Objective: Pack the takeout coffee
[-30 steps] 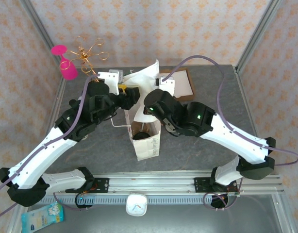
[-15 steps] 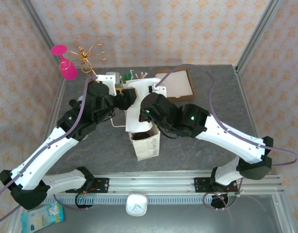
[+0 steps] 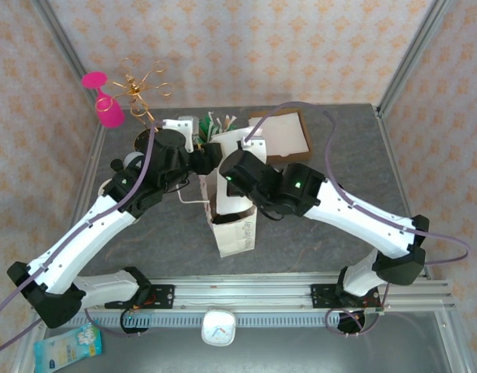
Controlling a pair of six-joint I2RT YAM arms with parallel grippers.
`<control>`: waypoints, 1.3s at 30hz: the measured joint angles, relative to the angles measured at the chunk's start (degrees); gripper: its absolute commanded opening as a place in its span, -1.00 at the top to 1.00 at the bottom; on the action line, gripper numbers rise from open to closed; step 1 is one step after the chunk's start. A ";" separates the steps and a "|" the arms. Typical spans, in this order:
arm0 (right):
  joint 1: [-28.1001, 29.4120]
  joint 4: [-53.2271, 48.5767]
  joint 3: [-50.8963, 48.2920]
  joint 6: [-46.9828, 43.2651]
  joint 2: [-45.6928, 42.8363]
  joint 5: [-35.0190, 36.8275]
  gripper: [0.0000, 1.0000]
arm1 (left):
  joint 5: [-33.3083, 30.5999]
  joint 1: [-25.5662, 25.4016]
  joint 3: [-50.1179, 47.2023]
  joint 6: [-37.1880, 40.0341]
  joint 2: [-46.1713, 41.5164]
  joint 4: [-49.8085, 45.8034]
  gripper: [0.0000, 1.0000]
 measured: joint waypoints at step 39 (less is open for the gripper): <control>-4.50 -8.96 19.26 -7.02 5.62 -6.45 -0.25 | -6.78 1.62 -0.02 -1.68 -7.45 -5.75 -0.22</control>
